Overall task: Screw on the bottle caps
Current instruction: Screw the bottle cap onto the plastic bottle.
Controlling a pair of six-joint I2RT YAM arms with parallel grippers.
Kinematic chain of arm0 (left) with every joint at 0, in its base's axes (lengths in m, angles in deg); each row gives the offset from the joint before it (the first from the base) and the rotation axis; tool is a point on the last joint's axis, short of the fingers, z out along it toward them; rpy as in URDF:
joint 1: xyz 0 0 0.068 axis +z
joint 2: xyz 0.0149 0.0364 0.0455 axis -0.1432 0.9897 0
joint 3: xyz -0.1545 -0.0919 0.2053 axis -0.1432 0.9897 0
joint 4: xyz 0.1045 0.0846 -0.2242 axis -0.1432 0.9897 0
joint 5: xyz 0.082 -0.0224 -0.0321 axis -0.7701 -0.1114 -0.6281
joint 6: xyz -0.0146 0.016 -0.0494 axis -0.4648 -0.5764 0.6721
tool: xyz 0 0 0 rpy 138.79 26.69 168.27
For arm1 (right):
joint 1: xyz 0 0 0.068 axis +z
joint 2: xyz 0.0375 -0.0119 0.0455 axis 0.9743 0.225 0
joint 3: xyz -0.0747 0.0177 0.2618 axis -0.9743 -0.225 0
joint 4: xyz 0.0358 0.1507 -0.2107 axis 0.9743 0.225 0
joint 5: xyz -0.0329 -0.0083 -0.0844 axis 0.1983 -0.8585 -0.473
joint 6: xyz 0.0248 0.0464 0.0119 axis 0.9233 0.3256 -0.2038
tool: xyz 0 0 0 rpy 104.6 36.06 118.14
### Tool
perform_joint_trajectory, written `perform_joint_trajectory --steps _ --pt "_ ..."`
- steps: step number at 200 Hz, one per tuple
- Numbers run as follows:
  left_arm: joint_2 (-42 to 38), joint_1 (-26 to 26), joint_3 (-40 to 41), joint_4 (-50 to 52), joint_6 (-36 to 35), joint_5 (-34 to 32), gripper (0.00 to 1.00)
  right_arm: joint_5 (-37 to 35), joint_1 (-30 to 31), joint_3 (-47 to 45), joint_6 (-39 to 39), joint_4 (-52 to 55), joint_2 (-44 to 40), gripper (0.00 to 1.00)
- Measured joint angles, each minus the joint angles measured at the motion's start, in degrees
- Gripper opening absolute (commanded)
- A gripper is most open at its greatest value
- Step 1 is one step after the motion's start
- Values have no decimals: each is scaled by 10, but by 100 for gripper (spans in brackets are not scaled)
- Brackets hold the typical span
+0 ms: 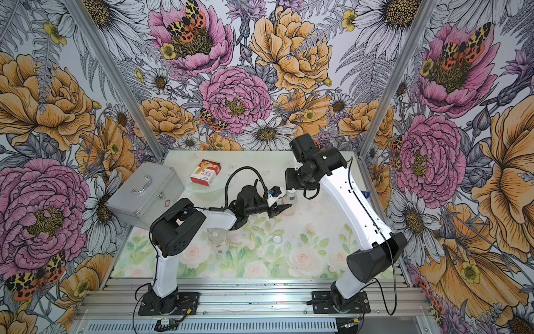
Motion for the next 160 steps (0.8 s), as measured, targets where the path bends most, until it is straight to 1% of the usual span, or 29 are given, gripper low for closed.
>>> perform_joint_trajectory --steps 21,57,86,125,160 --pt "0 4 0 2 7 31 46 0 0 0 -105 4 0 56" --pt "0 6 0 9 10 74 45 1 -7 0 -245 19 0 58" --pt "0 6 4 10 11 100 45 31 -11 1 -356 60 5 58" --pt "0 6 5 25 7 119 45 58 -12 22 -433 109 47 58" --pt "-2 6 8 35 0 124 45 64 -12 22 -456 122 76 58"
